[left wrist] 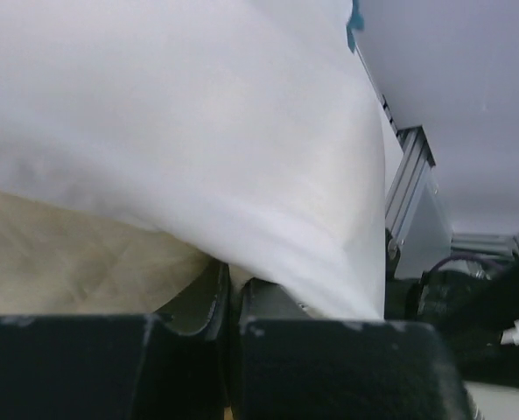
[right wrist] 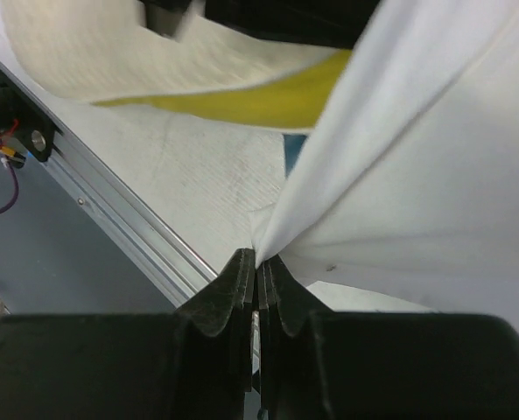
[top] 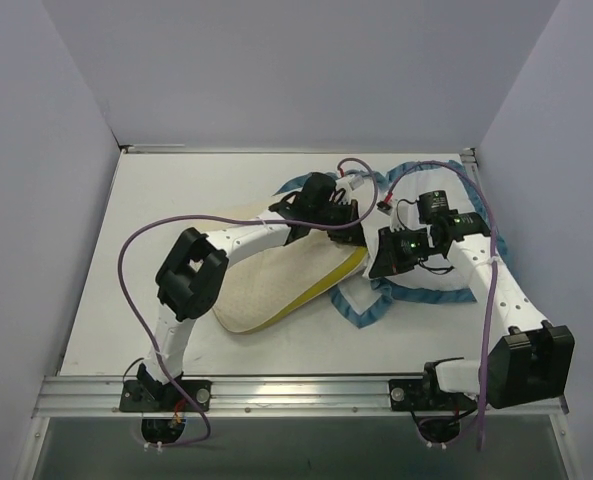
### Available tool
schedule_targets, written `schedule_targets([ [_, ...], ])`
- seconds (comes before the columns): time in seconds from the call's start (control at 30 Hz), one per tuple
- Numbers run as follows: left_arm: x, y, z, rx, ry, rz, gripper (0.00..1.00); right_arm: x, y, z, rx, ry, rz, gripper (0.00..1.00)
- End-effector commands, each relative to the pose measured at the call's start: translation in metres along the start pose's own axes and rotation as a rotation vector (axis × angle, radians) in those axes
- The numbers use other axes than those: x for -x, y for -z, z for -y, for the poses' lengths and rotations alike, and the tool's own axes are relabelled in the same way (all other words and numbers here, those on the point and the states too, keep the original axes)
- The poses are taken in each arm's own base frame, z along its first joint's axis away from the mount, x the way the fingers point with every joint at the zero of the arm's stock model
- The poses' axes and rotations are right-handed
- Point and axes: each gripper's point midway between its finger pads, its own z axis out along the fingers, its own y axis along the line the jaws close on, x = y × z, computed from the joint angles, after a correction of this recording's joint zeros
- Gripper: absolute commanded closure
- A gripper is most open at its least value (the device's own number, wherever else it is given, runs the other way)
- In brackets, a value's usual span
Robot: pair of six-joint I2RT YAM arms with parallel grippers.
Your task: Put the pillow into the pillowcase
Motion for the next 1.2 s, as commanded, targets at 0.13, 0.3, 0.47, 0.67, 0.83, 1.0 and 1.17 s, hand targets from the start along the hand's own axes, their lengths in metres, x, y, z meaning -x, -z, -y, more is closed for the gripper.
schedule_targets([
  [0.13, 0.063, -0.035, -0.044, 0.124, 0.107, 0.270, 0.98, 0.011, 0.019, -0.033, 0.176, -0.104, -0.016, 1.00],
  [0.3, 0.051, 0.001, -0.032, 0.043, -0.085, 0.163, 0.23, 0.009, 0.012, 0.008, 0.082, -0.189, -0.047, 0.97],
  [0.47, 0.036, 0.094, -0.001, -0.014, -0.303, 0.069, 0.03, 0.006, 0.009, 0.030, -0.010, -0.158, -0.097, 0.61],
  [0.67, 0.038, 0.196, -0.036, 0.132, -0.192, 0.158, 0.02, 0.026, 0.021, 0.050, -0.221, -0.031, -0.104, 0.36],
  [0.83, 0.012, 0.207, -0.029, 0.175, -0.489, 0.095, 0.03, 0.009, 0.034, 0.078, -0.407, 0.004, -0.162, 0.46],
  [1.0, -0.071, 0.154, -0.013, 0.123, -0.867, -0.188, 0.03, -0.020, 0.040, 0.054, -0.252, -0.159, -0.129, 0.45],
  [1.17, -0.102, 0.107, -0.028, 0.192, -1.006, -0.306, 0.03, -0.018, 0.043, 0.020, -0.089, -0.301, -0.112, 0.41],
])
